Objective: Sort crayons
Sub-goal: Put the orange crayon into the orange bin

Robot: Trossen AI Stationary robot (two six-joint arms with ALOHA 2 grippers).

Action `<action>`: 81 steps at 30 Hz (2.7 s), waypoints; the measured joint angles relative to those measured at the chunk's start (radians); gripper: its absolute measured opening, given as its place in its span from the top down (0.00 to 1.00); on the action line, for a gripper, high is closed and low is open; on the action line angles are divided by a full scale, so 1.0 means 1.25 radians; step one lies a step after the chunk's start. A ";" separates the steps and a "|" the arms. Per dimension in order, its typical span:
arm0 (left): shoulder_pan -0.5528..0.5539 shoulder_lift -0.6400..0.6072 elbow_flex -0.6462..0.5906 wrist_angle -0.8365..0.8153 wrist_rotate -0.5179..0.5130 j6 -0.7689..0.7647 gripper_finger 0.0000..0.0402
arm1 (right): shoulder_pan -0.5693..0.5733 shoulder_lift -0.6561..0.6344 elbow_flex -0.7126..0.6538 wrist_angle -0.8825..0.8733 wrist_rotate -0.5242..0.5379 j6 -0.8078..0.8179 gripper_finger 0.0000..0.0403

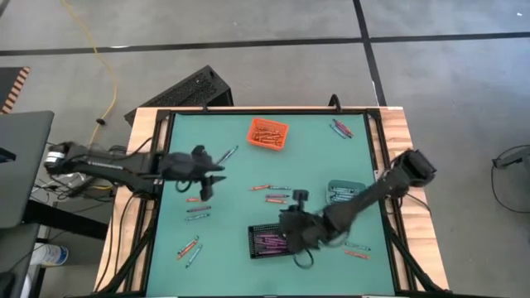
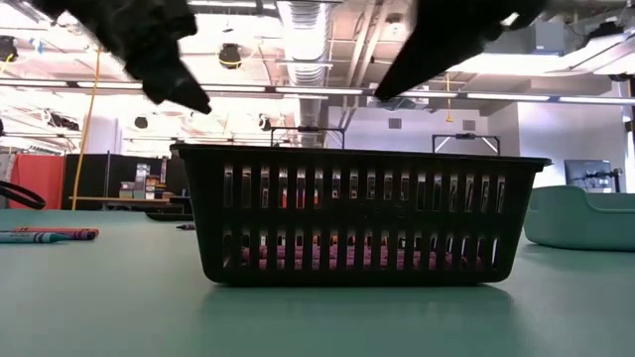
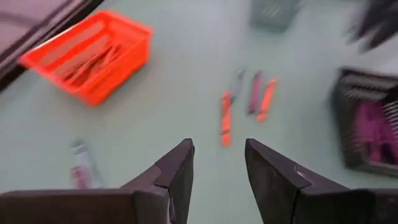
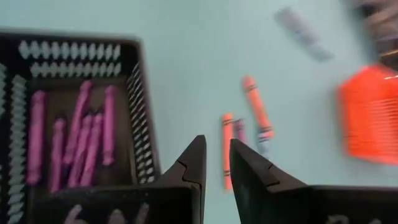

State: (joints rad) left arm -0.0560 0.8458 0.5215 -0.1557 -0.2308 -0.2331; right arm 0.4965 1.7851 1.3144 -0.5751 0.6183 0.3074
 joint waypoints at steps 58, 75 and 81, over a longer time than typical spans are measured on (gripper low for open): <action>-0.062 -0.173 -0.382 0.561 -0.030 0.366 0.67 | -0.449 0.198 0.004 0.304 -0.566 -0.292 0.55; -0.062 -0.174 -0.383 0.547 -0.034 0.366 0.67 | -0.438 0.272 -0.008 0.320 -0.507 -0.352 0.91; -0.062 -0.174 -0.383 0.547 -0.034 0.366 0.67 | -0.438 0.259 -0.010 0.320 -0.508 -0.352 0.97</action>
State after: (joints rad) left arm -0.1341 0.6277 0.0433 0.5278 -0.2737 0.2238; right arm -0.0510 2.1092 1.3021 -0.1747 -0.0170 -0.1322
